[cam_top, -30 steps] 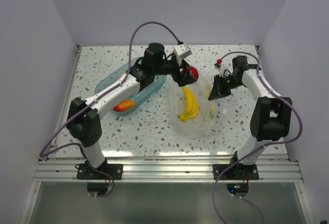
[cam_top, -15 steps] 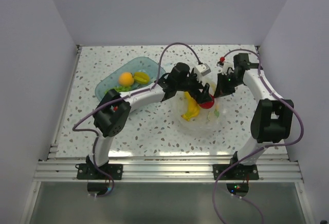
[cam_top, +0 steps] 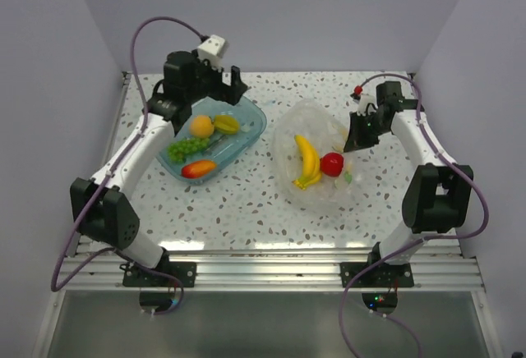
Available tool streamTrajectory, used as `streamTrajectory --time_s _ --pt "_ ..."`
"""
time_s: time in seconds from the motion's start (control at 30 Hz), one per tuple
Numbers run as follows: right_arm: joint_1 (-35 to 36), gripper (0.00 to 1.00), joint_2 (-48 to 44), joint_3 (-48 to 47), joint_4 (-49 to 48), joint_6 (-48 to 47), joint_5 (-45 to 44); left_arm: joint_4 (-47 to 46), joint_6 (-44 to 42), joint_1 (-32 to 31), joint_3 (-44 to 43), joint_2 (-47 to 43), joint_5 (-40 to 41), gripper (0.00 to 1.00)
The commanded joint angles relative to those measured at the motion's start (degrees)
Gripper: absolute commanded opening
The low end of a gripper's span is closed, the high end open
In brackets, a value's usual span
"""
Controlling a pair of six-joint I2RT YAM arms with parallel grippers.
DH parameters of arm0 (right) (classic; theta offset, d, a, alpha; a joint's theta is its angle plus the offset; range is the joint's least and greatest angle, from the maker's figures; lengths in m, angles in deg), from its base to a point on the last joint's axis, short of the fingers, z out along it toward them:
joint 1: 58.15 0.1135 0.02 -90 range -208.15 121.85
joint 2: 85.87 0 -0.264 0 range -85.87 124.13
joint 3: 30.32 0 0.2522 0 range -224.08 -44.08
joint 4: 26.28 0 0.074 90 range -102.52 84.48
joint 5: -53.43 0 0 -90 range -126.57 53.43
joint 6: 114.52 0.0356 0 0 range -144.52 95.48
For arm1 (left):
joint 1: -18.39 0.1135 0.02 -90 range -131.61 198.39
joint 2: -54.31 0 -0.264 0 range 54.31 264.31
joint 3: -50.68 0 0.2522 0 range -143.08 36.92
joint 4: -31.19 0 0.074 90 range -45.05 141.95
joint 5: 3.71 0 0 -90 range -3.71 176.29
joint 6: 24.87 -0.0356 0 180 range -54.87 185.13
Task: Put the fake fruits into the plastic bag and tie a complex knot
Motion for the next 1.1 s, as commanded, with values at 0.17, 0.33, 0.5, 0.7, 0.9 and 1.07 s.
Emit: streamTrajectory --time_s 0.17,0.33,0.5,0.7,0.9,1.07 --pt "0.2 0.0 -0.6 -2.3 0.0 -0.2 3.1 17.5 -21.6 10.3 1.6 6.7 6.9 1.0" --pt "0.2 0.0 0.2 -2.9 0.4 -0.1 3.6 20.1 -33.2 11.2 1.0 11.5 9.3 1.0" --pt "0.2 0.0 1.1 -3.5 1.1 -0.3 4.1 20.0 -37.1 11.2 0.3 15.7 12.9 1.0" --pt "0.2 0.0 1.2 -3.5 1.3 -0.6 3.7 19.9 -39.1 11.2 0.1 19.6 13.9 1.0" --pt "0.2 0.0 1.8 -3.6 1.2 -0.2 4.8 19.3 -39.5 11.2 0.1 21.8 13.7 0.98" --pt "0.2 0.0 2.3 -4.5 1.8 -0.7 4.8 17.7 -37.5 11.2 0.3 22.2 12.4 0.88"
